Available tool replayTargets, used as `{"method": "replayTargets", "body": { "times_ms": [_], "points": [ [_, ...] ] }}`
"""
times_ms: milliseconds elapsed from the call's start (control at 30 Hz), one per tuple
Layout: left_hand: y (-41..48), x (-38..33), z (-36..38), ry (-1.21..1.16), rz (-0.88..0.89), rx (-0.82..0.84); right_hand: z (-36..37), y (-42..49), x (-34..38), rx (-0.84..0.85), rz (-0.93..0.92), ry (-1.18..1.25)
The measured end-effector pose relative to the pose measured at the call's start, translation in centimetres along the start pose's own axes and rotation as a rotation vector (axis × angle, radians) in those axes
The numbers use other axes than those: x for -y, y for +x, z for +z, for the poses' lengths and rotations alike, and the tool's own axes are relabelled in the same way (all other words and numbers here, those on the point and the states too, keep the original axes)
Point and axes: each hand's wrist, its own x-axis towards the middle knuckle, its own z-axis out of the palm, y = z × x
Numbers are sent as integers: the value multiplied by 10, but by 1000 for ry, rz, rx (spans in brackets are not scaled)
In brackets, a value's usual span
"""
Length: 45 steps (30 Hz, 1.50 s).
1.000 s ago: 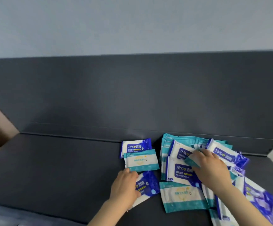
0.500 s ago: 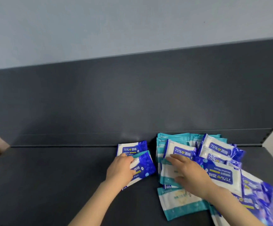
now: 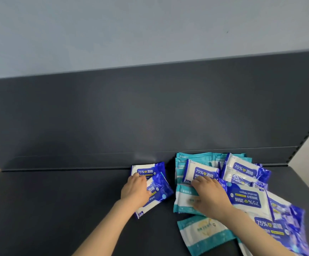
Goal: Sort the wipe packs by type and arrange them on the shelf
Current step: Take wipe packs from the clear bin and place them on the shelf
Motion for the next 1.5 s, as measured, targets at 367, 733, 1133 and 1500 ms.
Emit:
{"method": "replayTargets", "body": {
  "times_ms": [367,733,1133,1500],
  "points": [
    [-66,31,-27,-174,-217,-241,-36,18,51,-241,-135,304],
    [-172,105,-9,-307,-590,-375,-20,20,150,-140,-542,403],
    [-288,207,14,-436,-858,-500,-2,-11,295,-87,-854,404],
    [-372,351,61,-629,-1031,-488,52,-55,441,84,-950,403]
  ]
}}
